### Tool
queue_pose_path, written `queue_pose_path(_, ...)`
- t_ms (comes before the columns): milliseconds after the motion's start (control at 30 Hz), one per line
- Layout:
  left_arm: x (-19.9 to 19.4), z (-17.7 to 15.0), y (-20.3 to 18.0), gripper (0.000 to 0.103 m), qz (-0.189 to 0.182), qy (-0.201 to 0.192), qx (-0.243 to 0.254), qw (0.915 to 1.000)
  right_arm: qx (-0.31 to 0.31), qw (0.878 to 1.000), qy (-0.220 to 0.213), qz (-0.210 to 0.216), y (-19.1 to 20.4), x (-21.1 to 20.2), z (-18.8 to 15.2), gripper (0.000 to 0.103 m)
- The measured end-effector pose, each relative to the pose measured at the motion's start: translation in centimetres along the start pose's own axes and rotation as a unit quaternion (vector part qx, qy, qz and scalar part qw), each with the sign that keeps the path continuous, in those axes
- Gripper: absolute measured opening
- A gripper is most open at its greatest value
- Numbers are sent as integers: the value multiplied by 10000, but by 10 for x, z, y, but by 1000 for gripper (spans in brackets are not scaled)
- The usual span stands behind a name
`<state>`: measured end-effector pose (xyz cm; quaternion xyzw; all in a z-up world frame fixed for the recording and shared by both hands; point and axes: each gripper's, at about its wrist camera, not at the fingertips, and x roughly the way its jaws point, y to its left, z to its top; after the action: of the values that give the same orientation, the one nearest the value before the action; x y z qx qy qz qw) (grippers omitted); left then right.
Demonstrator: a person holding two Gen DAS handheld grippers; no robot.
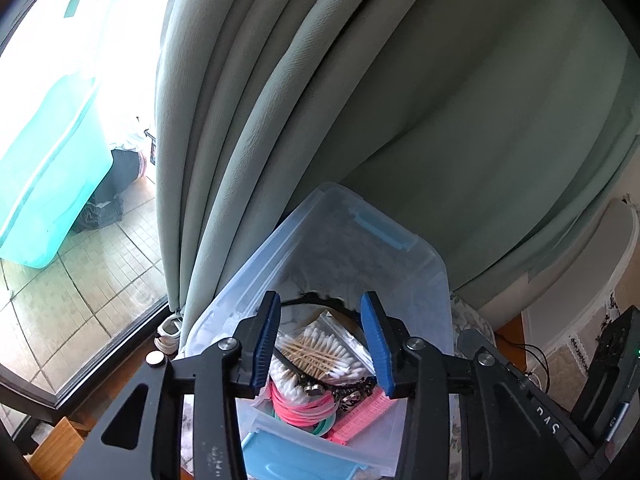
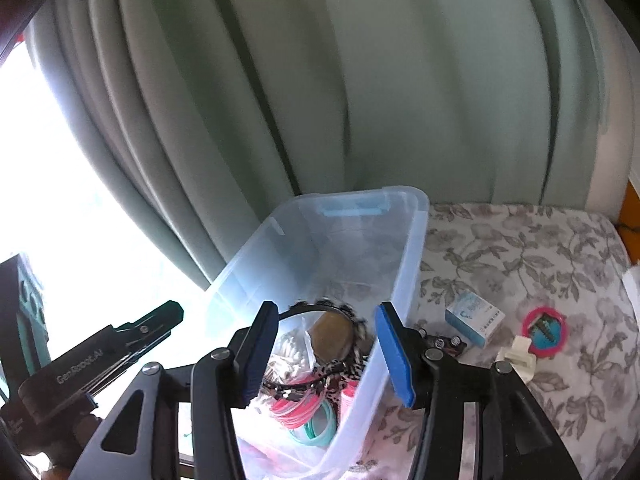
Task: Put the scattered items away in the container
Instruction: 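Lower swab bag and headband into the clear box and open both tools, then withdraw both tools from the box toward the white clip and pink mirror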
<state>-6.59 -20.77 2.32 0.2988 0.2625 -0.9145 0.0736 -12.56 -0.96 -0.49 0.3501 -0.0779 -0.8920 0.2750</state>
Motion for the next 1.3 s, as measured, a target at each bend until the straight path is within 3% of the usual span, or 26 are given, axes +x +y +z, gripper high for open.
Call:
queue_pose_path(233, 3, -2, -23, 56, -49, 31, 168, 9998, 226, 9997, -76, -45, -17, -11, 0, 55)
queue_pose_path(633, -8, -14, -65, 57, 46, -193, 698, 9974, 508, 9985, -196, -76, -44, -34, 1, 55)
queue_pose_path(1300, -19, -32, -113, 57, -1139, -316, 672, 9907, 1365, 9896, -329, -318, -117, -69, -4, 55)
